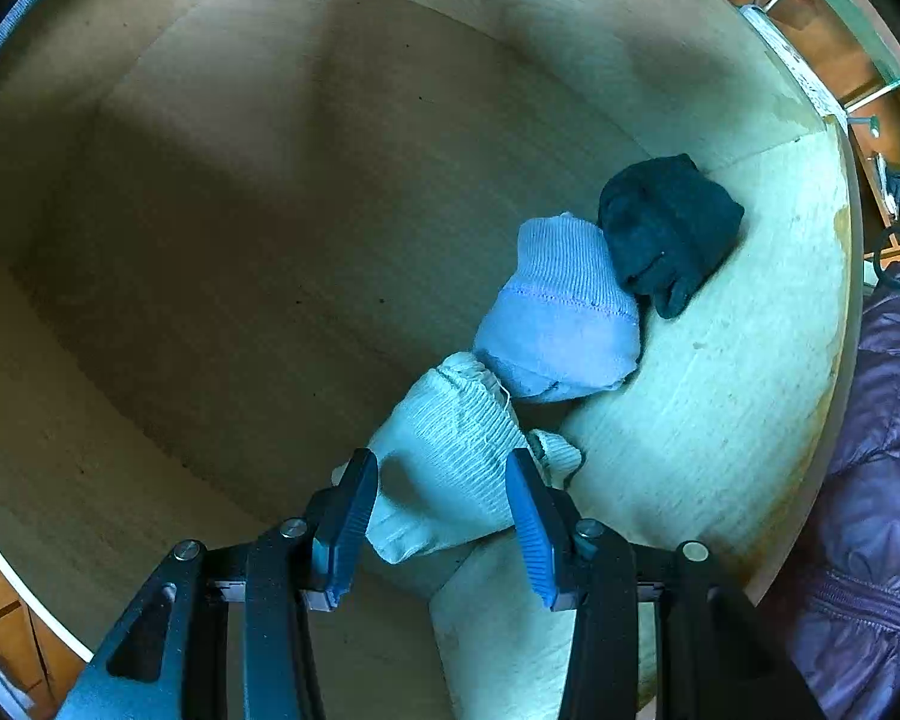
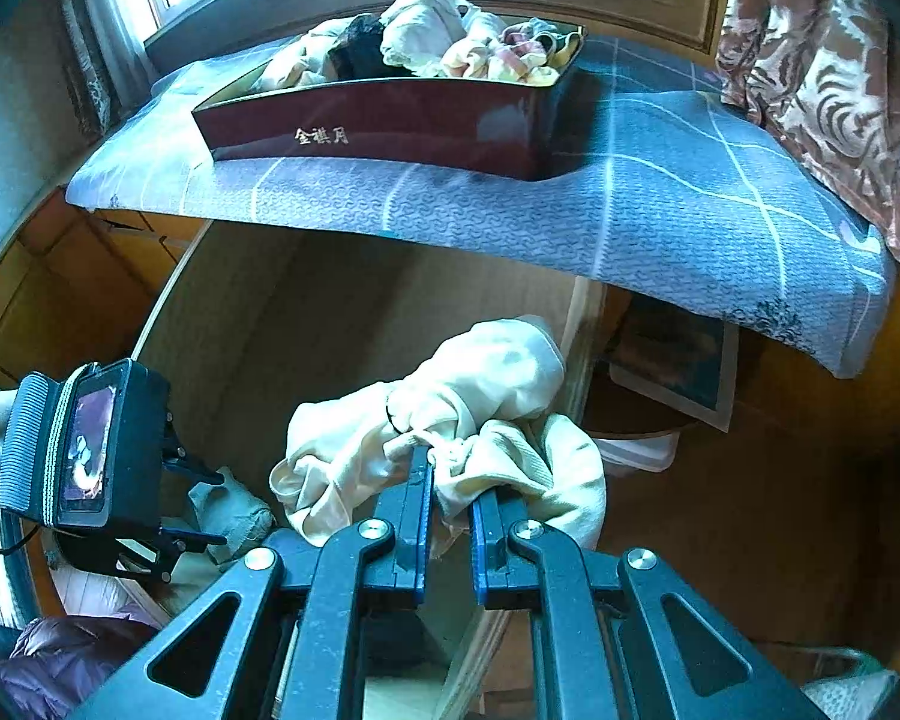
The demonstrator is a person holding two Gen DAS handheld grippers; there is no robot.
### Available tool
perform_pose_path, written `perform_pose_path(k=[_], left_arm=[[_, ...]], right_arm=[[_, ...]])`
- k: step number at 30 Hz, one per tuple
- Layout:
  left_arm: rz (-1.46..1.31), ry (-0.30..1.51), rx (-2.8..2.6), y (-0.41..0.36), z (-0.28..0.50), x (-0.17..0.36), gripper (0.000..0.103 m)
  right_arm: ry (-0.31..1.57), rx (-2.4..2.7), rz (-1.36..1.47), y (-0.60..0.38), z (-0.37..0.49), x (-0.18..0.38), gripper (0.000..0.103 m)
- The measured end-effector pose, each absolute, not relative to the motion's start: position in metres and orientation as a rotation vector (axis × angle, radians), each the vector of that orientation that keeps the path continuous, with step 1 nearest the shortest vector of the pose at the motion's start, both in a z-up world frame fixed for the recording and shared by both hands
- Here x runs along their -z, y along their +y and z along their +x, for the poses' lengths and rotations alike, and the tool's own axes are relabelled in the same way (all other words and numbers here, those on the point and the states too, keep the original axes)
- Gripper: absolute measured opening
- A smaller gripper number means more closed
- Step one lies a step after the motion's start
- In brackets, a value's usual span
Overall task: Organize soft objects
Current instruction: 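Lift the beige garment out with the right gripper while the left reaches the white sock, then carry the beige garment over the tin box while the left gripper grips the white sock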
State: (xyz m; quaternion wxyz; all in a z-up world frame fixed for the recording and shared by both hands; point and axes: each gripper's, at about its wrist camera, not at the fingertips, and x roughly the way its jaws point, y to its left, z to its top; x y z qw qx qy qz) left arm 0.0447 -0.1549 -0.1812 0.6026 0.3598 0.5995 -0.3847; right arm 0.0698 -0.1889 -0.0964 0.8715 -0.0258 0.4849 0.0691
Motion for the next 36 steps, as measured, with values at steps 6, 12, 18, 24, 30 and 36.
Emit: perform_pose_path(k=[6, 12, 18, 24, 30, 36], left_arm=[[0.817, 1.401, 0.898, -0.15, 0.053, 0.181, 0.044], [0.821, 1.415, 0.899, -0.149, 0.054, 0.189, 0.044], [0.831, 1.441, 0.881, -0.155, 0.062, 0.198, 0.049], [0.755, 1.509, 0.762, -0.163, 0.077, 0.212, 0.057], [0.677, 1.529, 0.666, -0.164, 0.083, 0.226, 0.063], [0.687, 1.547, 0.621, -0.174, 0.088, 0.237, 0.065]], right_arm=[[0.994, -0.127, -0.054, -0.197, 0.067, 0.089, 0.01], [0.931, -0.089, -0.057, -0.205, 0.057, 0.068, 0.01], [0.864, -0.074, -0.054, -0.21, 0.051, 0.042, 0.01], [0.834, -0.061, -0.049, -0.209, 0.049, 0.035, 0.01], [0.838, -0.058, -0.032, -0.212, 0.045, 0.04, 0.01], [0.816, -0.045, -0.022, -0.217, 0.04, 0.033, 0.01]])
